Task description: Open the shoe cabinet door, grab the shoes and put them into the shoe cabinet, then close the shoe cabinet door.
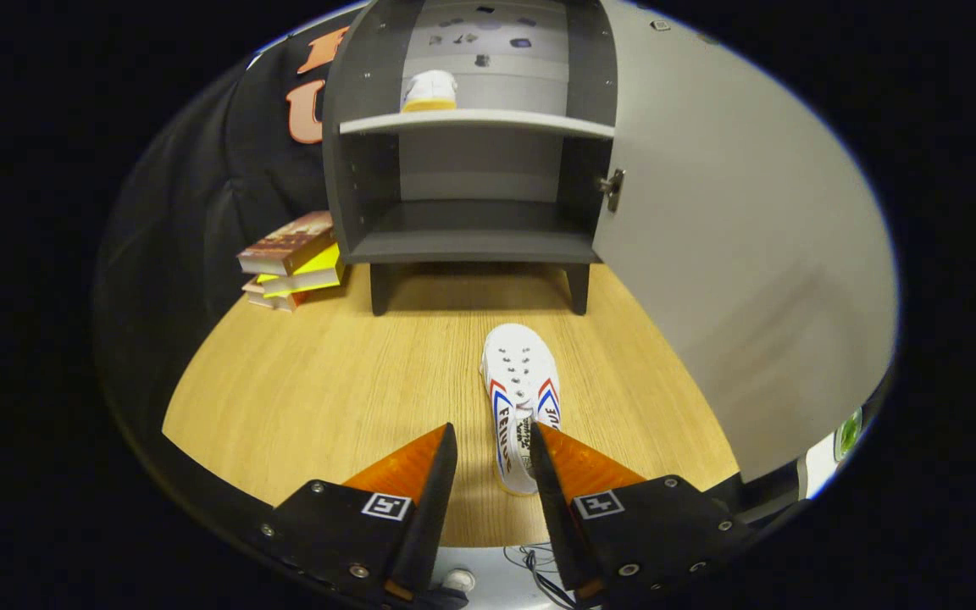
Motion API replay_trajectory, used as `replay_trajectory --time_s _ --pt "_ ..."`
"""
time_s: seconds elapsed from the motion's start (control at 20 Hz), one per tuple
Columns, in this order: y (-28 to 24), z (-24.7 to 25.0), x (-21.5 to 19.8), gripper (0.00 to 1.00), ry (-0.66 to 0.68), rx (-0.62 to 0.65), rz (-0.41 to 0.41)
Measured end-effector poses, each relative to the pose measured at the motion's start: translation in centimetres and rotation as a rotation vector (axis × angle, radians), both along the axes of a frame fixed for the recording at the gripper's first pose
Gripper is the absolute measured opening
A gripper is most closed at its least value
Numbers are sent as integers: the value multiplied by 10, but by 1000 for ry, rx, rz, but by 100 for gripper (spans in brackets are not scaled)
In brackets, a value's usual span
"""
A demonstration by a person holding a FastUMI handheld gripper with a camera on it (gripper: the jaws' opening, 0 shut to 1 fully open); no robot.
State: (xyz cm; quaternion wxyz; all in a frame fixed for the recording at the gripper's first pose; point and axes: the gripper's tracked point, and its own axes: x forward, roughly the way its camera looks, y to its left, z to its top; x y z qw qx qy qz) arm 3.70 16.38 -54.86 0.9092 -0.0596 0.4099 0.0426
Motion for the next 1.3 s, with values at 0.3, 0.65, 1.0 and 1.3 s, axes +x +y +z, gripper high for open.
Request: replay_trajectory --time_s 0.3,0.65,1.0,1.3 --pt "-4 -62 28 55 118 0 -49" --pt "-7 -85 39 35 166 -2 -91" --pt "4 -69 45 0 138 65 -91" --pt "-6 -3 40 0 82 91 -64"
